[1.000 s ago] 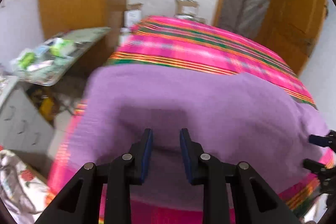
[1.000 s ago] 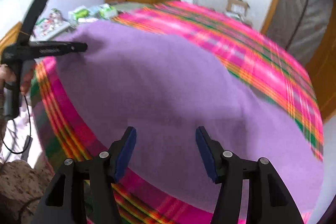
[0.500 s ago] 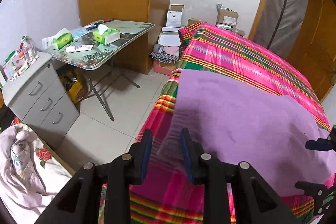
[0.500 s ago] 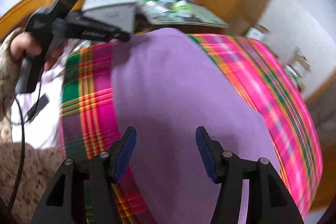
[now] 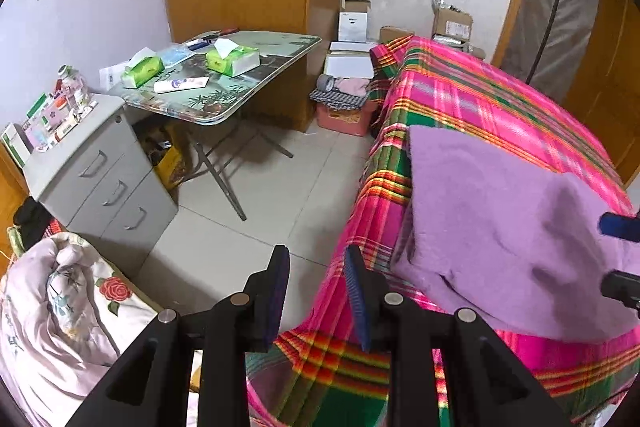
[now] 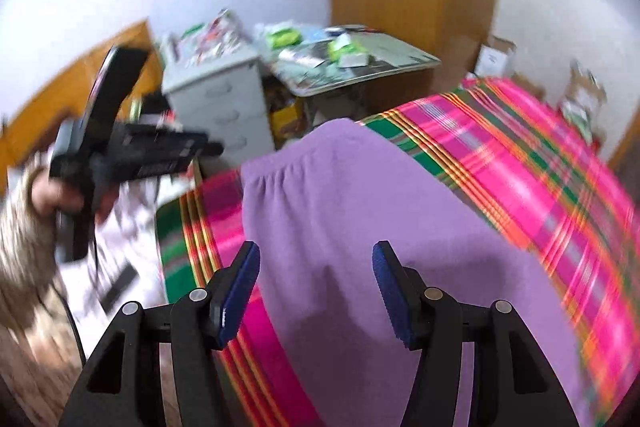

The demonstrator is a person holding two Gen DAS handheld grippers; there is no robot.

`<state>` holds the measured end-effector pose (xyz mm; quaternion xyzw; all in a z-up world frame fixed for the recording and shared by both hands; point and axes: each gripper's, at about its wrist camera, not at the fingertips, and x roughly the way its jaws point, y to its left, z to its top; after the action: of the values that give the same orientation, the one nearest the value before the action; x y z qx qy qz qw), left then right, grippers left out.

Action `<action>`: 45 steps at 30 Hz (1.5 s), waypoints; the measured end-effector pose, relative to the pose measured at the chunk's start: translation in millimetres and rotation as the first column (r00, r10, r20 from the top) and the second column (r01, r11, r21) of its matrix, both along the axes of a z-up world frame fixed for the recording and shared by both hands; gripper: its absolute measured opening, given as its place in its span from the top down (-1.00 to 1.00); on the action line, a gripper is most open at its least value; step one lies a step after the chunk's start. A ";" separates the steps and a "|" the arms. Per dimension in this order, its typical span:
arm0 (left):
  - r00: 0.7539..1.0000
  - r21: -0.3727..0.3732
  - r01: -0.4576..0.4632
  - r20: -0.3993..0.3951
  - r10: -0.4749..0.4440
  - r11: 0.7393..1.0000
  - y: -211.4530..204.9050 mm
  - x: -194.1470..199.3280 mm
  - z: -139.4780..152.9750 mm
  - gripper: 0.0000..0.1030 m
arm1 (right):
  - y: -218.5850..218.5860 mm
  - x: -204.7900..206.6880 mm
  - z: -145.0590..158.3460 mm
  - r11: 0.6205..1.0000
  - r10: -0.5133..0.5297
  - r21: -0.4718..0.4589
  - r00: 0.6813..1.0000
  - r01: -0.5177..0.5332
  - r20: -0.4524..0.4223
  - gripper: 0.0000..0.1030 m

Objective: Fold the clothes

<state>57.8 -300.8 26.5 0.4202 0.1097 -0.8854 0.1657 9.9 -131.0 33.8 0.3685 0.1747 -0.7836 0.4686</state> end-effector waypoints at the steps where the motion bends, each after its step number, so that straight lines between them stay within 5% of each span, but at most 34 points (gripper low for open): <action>1: 1.000 -0.006 -0.001 -0.004 0.001 1.000 0.3 2.2 1.5 0.44 | -0.7 2.3 -1.7 1.000 -0.019 -0.023 1.000 0.020 0.013 -0.18; 4: 1.000 0.041 -0.002 -0.011 0.002 0.999 -4.5 7.9 0.6 0.44 | -12.6 20.6 -12.9 0.998 -0.026 -0.050 1.000 0.026 0.000 -0.18; 9: 0.999 0.159 0.023 -0.025 -0.019 0.987 -9.2 9.5 -4.6 0.44 | -51.4 45.6 -35.4 0.999 -0.002 0.042 0.987 0.009 -0.162 -0.18; 15: 0.997 0.377 0.032 -0.074 -0.004 0.926 -23.5 0.6 -4.8 0.42 | -87.9 41.7 -50.6 0.997 0.023 0.075 0.984 -0.010 -0.178 -0.18; 23: 0.996 0.509 -0.002 -0.071 0.044 0.861 -37.9 -17.1 -13.8 0.38 | -125.8 32.8 -68.1 0.987 0.005 0.158 0.969 0.035 -0.248 -0.15; 29: 0.997 0.508 -0.007 -0.058 0.042 0.861 -38.1 -28.6 -14.0 0.31 | -123.6 16.6 -74.6 0.988 -0.036 0.138 0.977 0.066 -0.209 0.21; 34: 0.998 0.539 0.000 -0.050 0.032 0.842 -39.3 -41.8 -19.7 0.22 | -117.1 13.6 -70.0 0.992 -0.056 0.098 0.976 0.079 -0.212 0.75; 37: 0.998 0.593 0.011 -0.053 0.025 0.805 -41.6 -51.0 -25.4 0.17 | -108.4 12.8 -66.5 0.995 -0.069 0.059 0.981 0.080 -0.180 0.82; 42: 0.999 0.722 0.026 -0.039 0.003 0.691 -43.1 -69.1 -43.2 0.04 | -95.8 15.2 -60.1 0.997 -0.075 0.001 0.985 0.077 -0.156 0.85; 45: 1.000 0.724 0.011 -0.007 -0.008 0.690 -39.7 -77.4 -50.3 0.03 | -91.4 16.7 -57.6 0.997 -0.074 -0.019 0.985 0.071 -0.157 0.85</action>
<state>-19.6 -340.5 -23.8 0.4505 0.4476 -0.7722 -0.0180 26.6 -222.4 -23.8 0.3085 0.1923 -0.8280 0.4270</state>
